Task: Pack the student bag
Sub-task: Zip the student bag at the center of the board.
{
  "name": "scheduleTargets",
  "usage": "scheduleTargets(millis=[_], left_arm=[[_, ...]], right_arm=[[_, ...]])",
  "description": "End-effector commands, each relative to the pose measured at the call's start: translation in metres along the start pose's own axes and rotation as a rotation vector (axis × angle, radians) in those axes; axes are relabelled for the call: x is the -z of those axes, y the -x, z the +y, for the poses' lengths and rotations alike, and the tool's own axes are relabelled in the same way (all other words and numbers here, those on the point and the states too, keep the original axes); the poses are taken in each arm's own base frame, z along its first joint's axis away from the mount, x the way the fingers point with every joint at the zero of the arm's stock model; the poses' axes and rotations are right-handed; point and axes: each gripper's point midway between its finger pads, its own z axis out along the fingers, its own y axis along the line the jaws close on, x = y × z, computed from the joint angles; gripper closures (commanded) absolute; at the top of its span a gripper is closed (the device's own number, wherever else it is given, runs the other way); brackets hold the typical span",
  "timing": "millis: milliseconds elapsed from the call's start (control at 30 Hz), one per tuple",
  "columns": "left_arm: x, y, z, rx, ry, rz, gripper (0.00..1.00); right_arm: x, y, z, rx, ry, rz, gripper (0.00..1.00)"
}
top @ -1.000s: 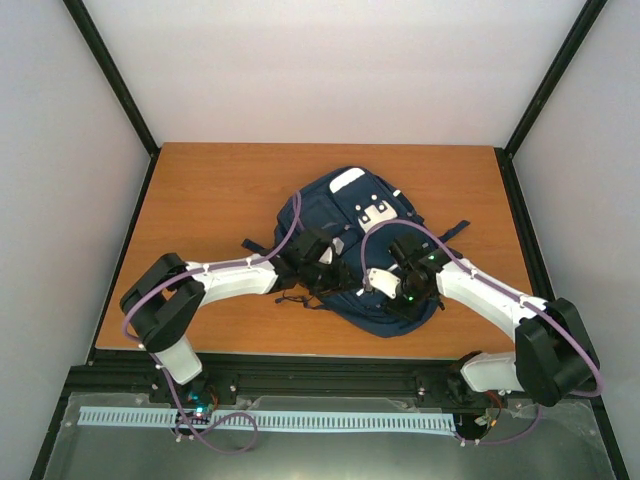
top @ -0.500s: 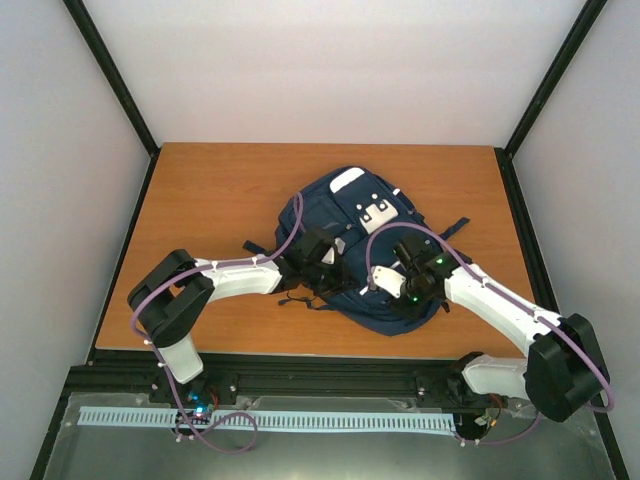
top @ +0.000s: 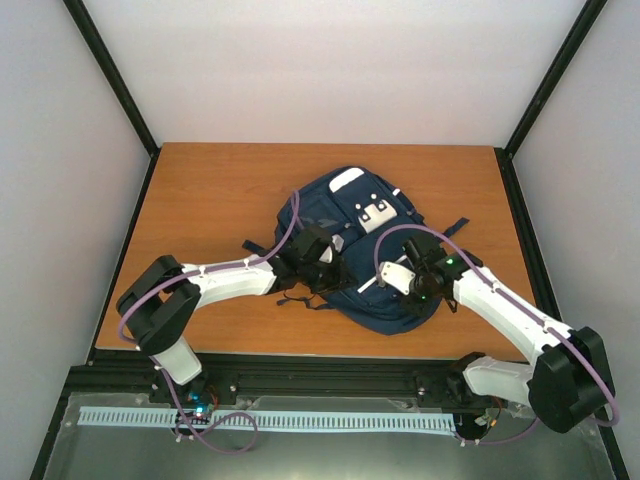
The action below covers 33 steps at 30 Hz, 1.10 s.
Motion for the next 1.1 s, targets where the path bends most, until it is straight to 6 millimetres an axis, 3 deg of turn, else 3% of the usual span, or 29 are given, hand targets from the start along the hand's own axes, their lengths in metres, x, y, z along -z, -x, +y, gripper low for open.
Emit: scheduleTargets(millis=[0,600,1067], left_arm=[[0.011,-0.004,0.000,-0.063,0.026,-0.002,0.99],[0.037,-0.031,0.037,-0.205,0.173,0.139,0.99],[0.064,-0.043,0.052,-0.342,0.239,0.235,0.99]], right_arm=[[0.010,-0.015,-0.020,-0.007,-0.081,0.041,0.97],[0.026,-0.038,-0.080,-0.040,-0.176,0.065,0.97],[0.019,-0.039,-0.091,0.047,-0.149,0.092,0.97]])
